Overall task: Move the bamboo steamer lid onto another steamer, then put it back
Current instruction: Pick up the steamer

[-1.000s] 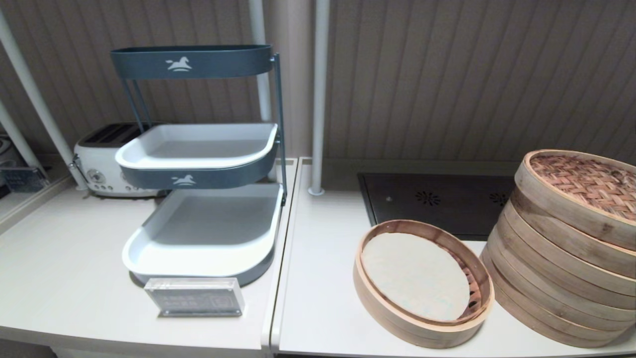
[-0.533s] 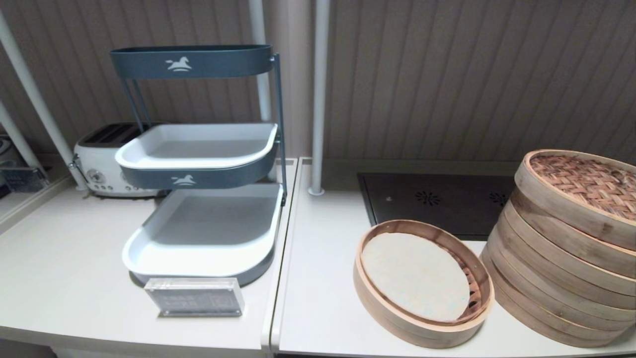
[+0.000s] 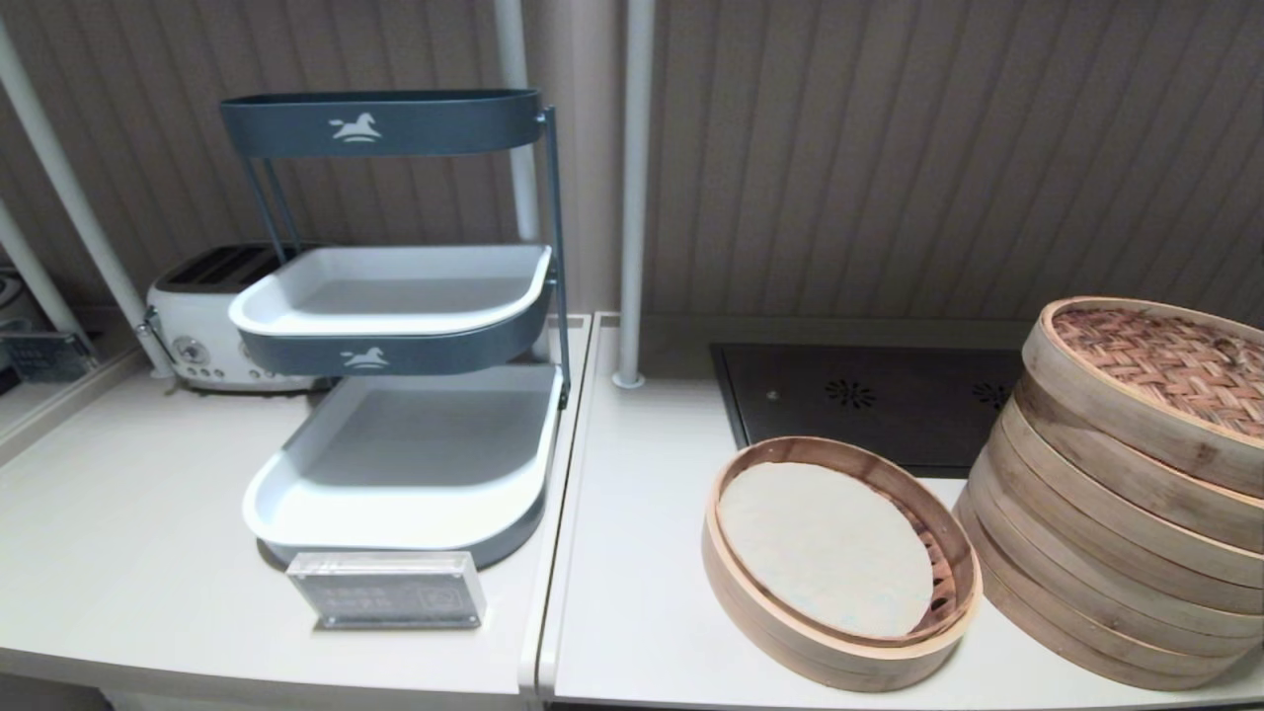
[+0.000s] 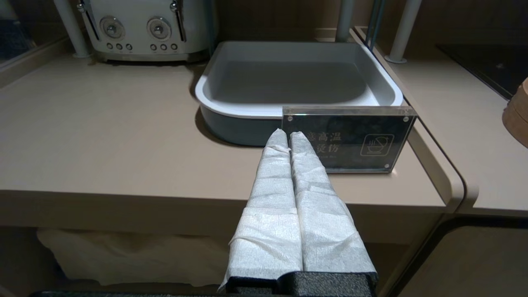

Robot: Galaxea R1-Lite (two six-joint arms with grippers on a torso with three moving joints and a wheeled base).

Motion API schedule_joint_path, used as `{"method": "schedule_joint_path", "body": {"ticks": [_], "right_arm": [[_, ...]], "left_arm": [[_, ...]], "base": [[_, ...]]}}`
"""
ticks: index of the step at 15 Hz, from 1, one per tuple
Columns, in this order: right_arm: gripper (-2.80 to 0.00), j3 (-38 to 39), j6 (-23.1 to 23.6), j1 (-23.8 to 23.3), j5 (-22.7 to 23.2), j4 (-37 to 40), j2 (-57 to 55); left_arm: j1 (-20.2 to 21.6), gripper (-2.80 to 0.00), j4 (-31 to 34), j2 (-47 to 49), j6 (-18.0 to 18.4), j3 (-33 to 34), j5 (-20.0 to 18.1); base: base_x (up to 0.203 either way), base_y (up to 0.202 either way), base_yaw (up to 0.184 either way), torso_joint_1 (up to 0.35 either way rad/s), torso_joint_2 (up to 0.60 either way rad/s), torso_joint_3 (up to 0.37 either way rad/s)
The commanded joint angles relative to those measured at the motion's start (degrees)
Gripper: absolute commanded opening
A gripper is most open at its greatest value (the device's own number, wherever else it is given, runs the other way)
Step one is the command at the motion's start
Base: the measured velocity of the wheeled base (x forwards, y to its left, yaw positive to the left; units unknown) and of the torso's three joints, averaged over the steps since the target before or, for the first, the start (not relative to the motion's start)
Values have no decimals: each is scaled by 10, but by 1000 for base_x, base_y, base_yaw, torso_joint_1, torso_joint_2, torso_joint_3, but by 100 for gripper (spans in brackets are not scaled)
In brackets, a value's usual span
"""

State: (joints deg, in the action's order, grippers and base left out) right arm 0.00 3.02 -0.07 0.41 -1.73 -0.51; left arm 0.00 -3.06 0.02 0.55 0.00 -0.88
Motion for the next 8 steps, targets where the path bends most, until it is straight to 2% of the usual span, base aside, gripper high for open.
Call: {"method": "schedule_joint_path", "body": {"ticks": [1,8], "right_arm": [[-280,15,0,0,0,1,3],[-280,10,14,0,4,3,3]], "left_arm": [[0,-280,0,0,0,16,0],[0,-280,0,0,0,16,0]], "base": [[0,0,0,0,0,0],[0,0,0,0,0,0]]}}
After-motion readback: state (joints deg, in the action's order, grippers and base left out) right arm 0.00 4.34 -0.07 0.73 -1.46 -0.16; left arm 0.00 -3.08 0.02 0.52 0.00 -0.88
